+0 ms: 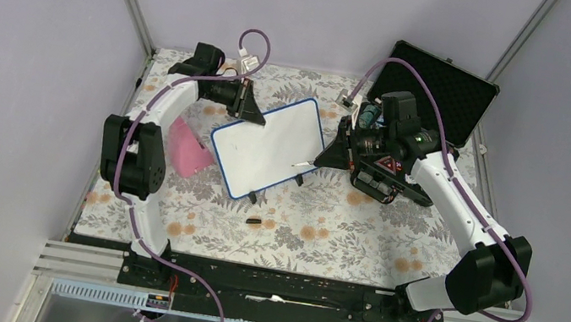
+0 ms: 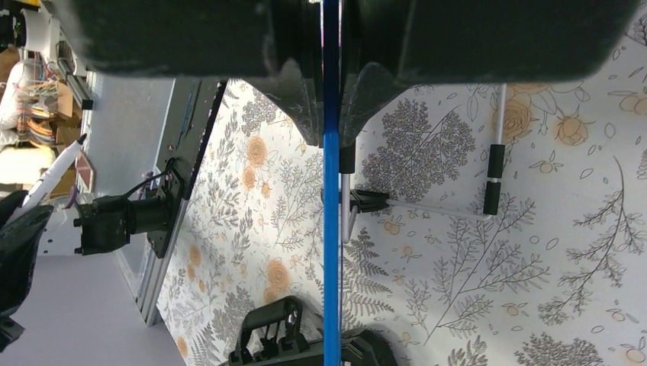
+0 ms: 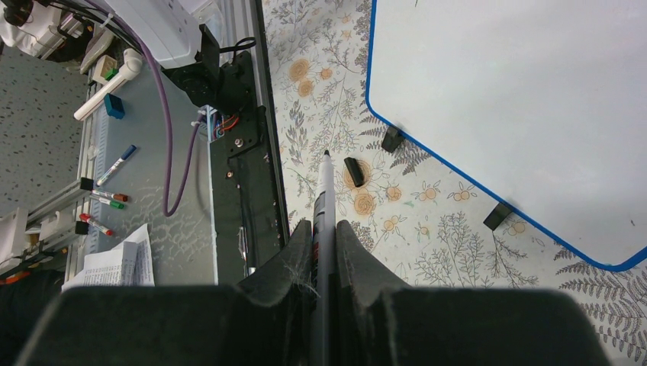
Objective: Write a sentence on the whiteboard
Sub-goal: Hold the whiteboard on the whiteboard stand, then write a sentence on the whiteboard.
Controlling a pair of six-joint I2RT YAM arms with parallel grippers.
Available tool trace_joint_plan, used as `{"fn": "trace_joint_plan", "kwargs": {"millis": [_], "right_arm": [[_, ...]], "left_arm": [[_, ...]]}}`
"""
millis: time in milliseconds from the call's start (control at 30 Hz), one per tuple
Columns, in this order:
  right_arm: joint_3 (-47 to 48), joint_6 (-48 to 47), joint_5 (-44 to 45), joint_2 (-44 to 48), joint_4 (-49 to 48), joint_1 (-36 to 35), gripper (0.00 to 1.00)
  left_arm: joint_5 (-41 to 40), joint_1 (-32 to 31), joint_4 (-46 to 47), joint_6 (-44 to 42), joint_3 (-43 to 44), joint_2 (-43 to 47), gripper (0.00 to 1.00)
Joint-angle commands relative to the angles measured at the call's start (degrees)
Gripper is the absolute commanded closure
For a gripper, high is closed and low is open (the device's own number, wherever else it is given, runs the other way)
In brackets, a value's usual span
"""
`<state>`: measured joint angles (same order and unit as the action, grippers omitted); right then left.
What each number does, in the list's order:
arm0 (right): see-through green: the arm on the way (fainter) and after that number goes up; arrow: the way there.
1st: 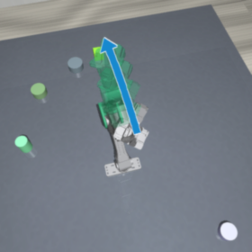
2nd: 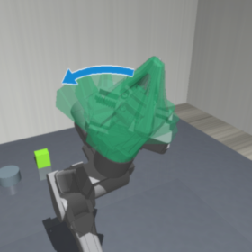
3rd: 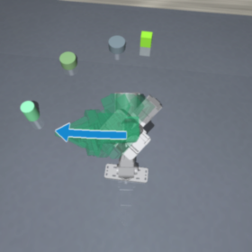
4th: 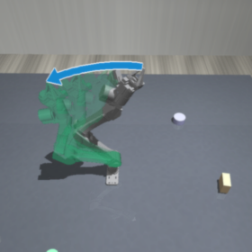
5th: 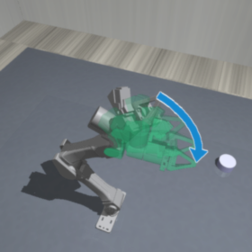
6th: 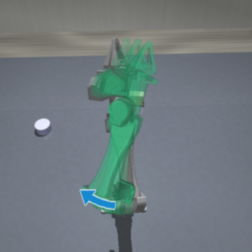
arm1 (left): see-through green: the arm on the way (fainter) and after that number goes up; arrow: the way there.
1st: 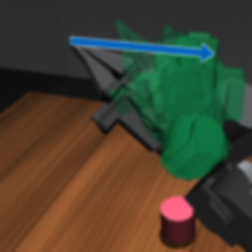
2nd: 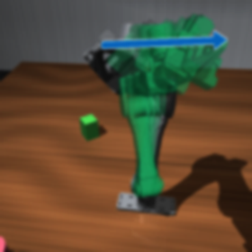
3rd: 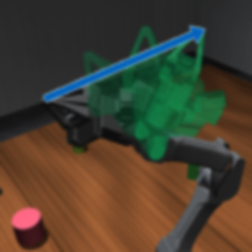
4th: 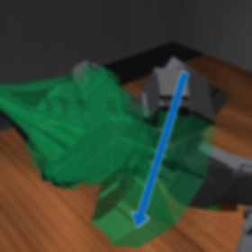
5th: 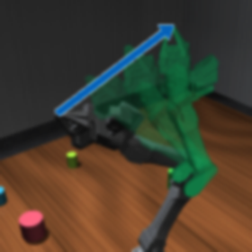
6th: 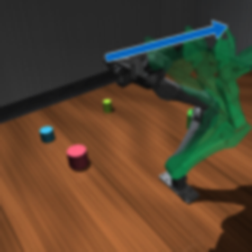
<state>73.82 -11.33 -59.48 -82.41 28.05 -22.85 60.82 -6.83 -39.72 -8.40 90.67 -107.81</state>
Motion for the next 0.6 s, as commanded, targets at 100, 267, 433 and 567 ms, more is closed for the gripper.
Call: {"fn": "trace_joint_plan", "kwargs": {"millis": [100,267,433,567], "right_arm": [[0.2,-0.7,-1.0,1.9,0.2,0.3,1.0],[0.1,-0.5,-1.3,1.8,0.3,0.3,1.0],[0.1,-0.4,-1.3,1.7,0.2,0.4,1.0],[0.0,-0.4,-1.2,2.0,0.2,0.3,1.0]], "left_arm": [[4.8,-1.7,-9.5,-7.1,-0.9,0.3,1.0],[5.5,-2.7,-10.2,-7.9,-2.1,0.7,1.0],[4.5,-4.7,-10.2,-7.5,-2.6,0.6,1.0],[4.1,-5.0,-10.1,-6.3,-2.9,0.4,1.0]]}}
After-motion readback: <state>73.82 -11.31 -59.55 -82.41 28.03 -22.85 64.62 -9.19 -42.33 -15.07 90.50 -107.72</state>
